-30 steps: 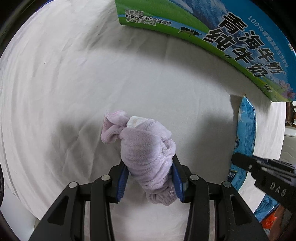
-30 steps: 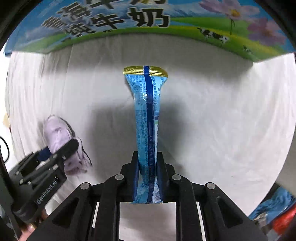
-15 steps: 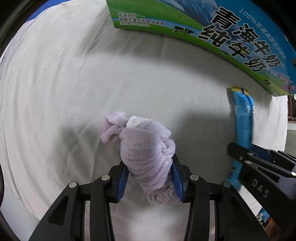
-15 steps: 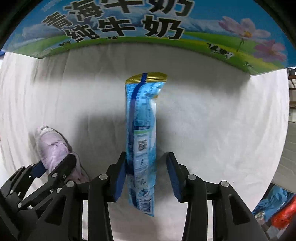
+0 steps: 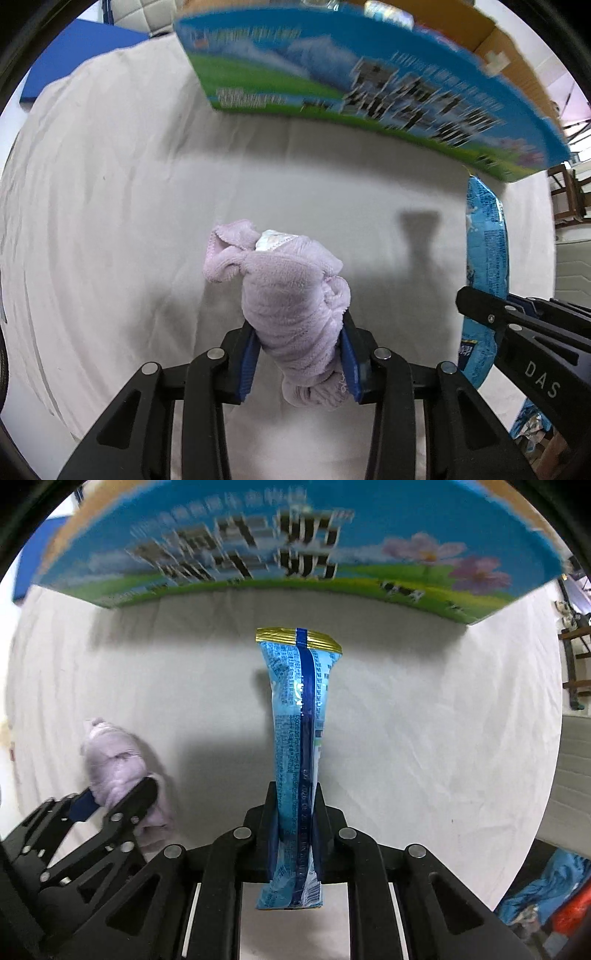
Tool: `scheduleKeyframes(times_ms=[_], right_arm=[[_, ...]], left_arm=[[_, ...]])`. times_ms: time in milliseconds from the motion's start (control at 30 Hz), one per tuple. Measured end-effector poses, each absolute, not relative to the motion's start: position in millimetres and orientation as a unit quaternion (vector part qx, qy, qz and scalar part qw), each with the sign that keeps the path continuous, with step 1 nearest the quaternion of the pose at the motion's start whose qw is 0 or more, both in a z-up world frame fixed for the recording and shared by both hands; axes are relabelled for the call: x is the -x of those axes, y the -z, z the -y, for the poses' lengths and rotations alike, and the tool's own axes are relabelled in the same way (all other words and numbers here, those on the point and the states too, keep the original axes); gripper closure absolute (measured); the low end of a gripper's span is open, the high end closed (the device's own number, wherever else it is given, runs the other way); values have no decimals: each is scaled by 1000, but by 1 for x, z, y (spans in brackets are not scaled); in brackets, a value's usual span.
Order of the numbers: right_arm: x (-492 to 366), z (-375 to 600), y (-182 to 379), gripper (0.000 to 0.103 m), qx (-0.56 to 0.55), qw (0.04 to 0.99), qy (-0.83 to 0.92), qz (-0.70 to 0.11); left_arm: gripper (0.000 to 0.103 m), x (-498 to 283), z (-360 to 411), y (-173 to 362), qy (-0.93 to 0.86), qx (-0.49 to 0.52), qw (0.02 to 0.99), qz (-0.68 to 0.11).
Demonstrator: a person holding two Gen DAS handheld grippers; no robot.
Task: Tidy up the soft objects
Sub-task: 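Lower towel and wrapper into the box and open both tools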
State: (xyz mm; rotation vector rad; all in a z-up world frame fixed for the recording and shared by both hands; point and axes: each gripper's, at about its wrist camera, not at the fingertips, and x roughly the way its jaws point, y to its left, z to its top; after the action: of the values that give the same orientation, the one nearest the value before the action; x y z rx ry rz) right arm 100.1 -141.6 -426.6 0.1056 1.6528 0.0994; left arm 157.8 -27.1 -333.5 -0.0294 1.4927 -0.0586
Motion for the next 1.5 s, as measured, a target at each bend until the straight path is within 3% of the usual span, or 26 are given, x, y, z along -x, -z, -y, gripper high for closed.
scheduleKeyframes(times_ms=[367, 667, 1100, 1500], right_arm=[[-107, 170, 316, 88, -120, 722, -92, -675], [-187, 197, 210, 88, -221, 764, -81, -601], [-271, 213, 296, 88, -339, 740, 29, -581], [-305, 211, 377, 88, -382, 696, 70, -604]], left_arm=[[68, -168, 26, 224, 79, 53, 779, -620], [68, -250, 10, 165, 87, 56, 816, -569], [68, -359, -7, 245, 65, 66, 769, -633], [65, -386, 1, 307, 75, 63, 721, -686]])
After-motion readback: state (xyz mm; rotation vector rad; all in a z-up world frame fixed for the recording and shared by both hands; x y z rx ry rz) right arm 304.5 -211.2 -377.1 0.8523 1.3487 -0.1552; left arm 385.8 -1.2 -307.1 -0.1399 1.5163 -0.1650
